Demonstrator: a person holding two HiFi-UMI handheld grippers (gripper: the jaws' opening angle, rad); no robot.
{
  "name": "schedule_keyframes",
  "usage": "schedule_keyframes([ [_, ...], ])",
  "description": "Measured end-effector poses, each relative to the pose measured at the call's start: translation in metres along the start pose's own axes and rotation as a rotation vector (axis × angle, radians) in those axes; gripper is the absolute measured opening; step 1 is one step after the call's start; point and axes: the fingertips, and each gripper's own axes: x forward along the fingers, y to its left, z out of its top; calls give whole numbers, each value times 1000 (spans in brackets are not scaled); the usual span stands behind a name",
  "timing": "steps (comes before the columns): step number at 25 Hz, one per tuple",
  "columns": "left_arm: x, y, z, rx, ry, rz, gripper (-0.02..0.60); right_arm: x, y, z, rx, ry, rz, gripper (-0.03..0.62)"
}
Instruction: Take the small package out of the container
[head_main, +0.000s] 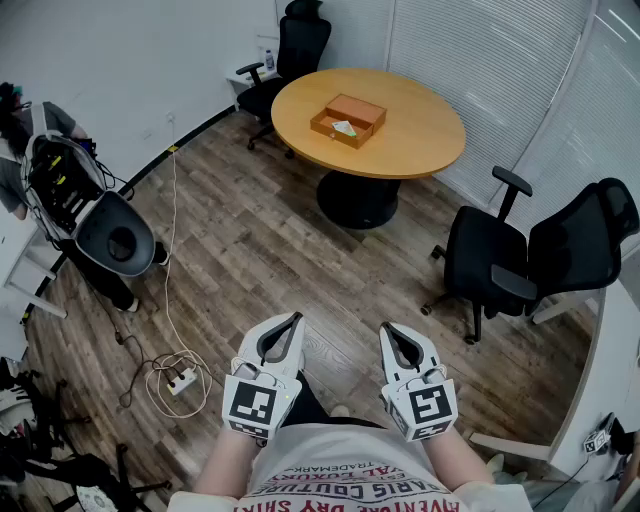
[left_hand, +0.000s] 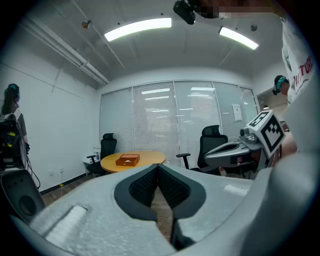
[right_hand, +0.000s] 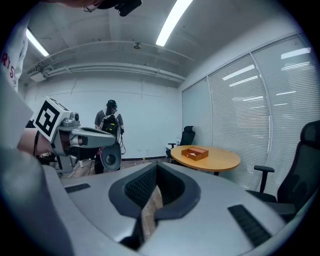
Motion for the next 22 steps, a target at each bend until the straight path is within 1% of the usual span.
schedule_keyframes([
  [6, -2, 1, -5, -2, 5, -2, 12, 1, 5, -3, 1, 3, 1, 6],
  [11, 0, 4, -9, -5, 14, -11, 11, 6, 4, -6, 48, 0, -18, 8],
  [15, 5, 10, -15, -13, 29, -15, 11, 10, 0, -10, 66, 7, -30, 8],
  [22, 25, 40, -23, -42, 45, -15, 11, 37, -11, -12, 92, 22, -53, 8],
])
